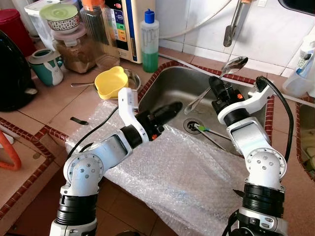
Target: Kitchen organization
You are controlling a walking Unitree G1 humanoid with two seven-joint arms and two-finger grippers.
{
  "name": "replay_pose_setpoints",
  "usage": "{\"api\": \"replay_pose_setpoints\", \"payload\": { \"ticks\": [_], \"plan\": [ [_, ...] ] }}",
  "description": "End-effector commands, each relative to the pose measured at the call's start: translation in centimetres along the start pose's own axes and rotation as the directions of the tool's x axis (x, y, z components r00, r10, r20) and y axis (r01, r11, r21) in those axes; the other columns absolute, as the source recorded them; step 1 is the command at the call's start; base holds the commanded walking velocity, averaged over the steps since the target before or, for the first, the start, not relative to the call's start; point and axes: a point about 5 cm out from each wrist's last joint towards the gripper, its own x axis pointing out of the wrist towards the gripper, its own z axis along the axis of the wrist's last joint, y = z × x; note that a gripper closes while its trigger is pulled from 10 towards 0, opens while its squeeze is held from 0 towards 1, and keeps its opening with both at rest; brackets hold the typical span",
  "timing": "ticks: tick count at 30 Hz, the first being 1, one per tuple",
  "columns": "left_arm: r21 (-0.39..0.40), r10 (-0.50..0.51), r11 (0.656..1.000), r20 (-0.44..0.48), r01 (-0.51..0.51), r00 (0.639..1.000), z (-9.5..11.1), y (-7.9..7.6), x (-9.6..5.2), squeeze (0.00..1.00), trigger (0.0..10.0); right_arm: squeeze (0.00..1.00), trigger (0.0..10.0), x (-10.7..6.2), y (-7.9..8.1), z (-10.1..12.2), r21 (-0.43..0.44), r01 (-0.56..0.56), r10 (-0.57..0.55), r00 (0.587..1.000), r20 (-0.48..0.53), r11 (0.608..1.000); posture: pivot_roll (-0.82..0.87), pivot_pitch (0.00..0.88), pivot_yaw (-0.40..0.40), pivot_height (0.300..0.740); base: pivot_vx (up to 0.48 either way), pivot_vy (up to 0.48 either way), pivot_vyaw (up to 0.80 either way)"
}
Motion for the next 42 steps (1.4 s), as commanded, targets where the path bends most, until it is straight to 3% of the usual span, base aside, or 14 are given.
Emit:
{"api": "replay_pose_setpoints", "payload": {
  "ticks": [1, 9, 14, 17, 18, 23, 24, 25, 26, 28, 29, 30, 31, 42],
  "plan": [
    [0.094, 0.021, 0.995, -0.012, -0.019, 1.0, 0.8, 0.1, -0.7, 1.0, 10.0, 0.0, 0.0, 0.6, 0.0, 0.4, -0.077, -0.014, 0.013, 1.0, -0.011, 0.997, 0.02, 0.095, 0.05, 0.74, 0.0, 0.0, 0.0],
    [0.31, 0.134, 0.945, -0.081, -0.103, 0.988, 1.5, 2.5, -3.2, 1.0, 10.0, 0.0, 0.0, 2.0, -1.4, 1.0, -0.416, -0.122, 0.057, 0.985, -0.166, 0.901, 0.06, 0.085, 0.063, 0.74, 0.0, 0.0, 0.0],
    [0.416, 0.226, 0.894, -0.094, -0.168, 0.97, 1.6, 4.6, -4.5, 1.0, 10.0, 0.0, 0.0, 3.4, -2.7, 1.5, -0.629, -0.222, 0.063, 0.962, -0.265, 0.745, 0.08, 0.075, 0.068, 0.74, 0.0, 0.0, 0.0],
    [0.463, 0.258, 0.864, -0.072, -0.197, 0.963, 1.2, 5.4, -4.6, 1.0, 10.0, 0.0, 0.0, 4.5, -3.7, 1.7, -0.752, -0.238, 0.01, 0.956, -0.294, 0.614, 0.08, 0.066, 0.068, 0.74, 0.0, 0.0, 0.0],
    [0.471, 0.266, 0.857, -0.058, -0.208, 0.962, 0.8, 5.6, -4.5, 1.0, 10.0, 0.0, 2.4, 4.8, -4.0, 1.6, -0.789, -0.251, -0.016, 0.95, -0.313, 0.56, 0.08, 0.059, 0.062, 0.74, 0.0, 0.0, 0.0],
    [0.513, 0.276, 0.83, -0.036, -0.22, 0.96, 0.0, 5.8, -4.3, 1.0, 10.0, 0.0, 2.9, 5.2, -5.0, 1.4, -0.848, -0.271, -0.075, 0.938, -0.34, 0.456, 0.08, 0.05, 0.055, 0.74, 0.0, 0.0, 0.0],
    [0.536, 0.27, 0.817, -0.027, -0.214, 0.962, -0.1, 5.6, -4.2, 1.0, 10.0, 0.0, 7.1, 5.3, -5.5, 1.3, -0.872, -0.272, -0.111, 0.933, -0.343, 0.407, 0.09, 0.044, 0.05, 0.74, 0.0, 0.0, 0.0],
    [0.544, 0.274, 0.809, -0.017, -0.221, 0.961, -0.1, 5.6, -4.3, 1.0, 10.0, 0.0, 10.0, 5.3, -5.7, 1.3, -0.879, -0.271, -0.122, 0.932, -0.342, 0.393, 0.09, 0.04, 0.047, 0.74, 0.0, 0.0, 0.0],
    [0.574, 0.29, 0.782, 0.006, -0.241, 0.957, -0.1, 5.8, -4.4, 1.0, 10.0, 0.0, 10.0, 5.3, -6.2, 1.4, -0.912, -0.279, -0.176, 0.924, -0.34, 0.3, 0.1, 0.033, 0.045, 0.74, 0.0, 0.0, 0.0],
    [0.593, 0.3, 0.766, 0.014, -0.249, 0.954, -0.1, 6.0, -4.5, 1.0, 10.0, 0.0, 10.0, 5.2, -6.4, 1.4, -0.92, -0.293, -0.191, 0.918, -0.347, 0.26, 0.1, 0.033, 0.045, 0.74, 0.0, 0.0, 0.0],
    [0.614, 0.31, 0.744, 0.035, -0.265, 0.95, 0.1, 6.2, -4.6, 1.0, 10.0, 0.65, 10.0, 5.1, -6.8, 1.7, -0.926, -0.285, -0.217, 0.915, -0.339, 0.246, 0.1, 0.024, 0.039, 0.74, 0.0, 0.0, 0.0],
    [0.622, 0.315, 0.733, 0.048, -0.275, 0.948, 0.2, 6.3, -4.7, 0.89, 10.0, 0.93, 10.0, 5.1, -7.0, 1.8, -0.926, -0.284, -0.223, 0.913, -0.34, 0.249, 0.1, 0.022, 0.039, 0.74, 0.0, 0.0, 0.0],
    [0.644, 0.326, 0.708, 0.067, -0.29, 0.943, 0.4, 6.6, -4.8, 0.0, 10.0, 1.0, 10.0, 5.0, -7.3, 2.1, -0.934, -0.28, -0.244, 0.911, -0.331, 0.223, 0.1, 0.017, 0.037, 0.74, 0.0, 0.0, 0.0],
    [0.641, 0.366, 0.661, 0.178, -0.39, 0.913, 2.0, 7.0, -4.4, 0.0, 10.0, 1.0, 10.0, 5.0, -7.6, 2.3, -0.942, -0.274, -0.257, 0.912, -0.319, 0.196, 0.1, 0.016, 0.042, 0.74, 0.0, 0.0, 0.0]
  ]
}}
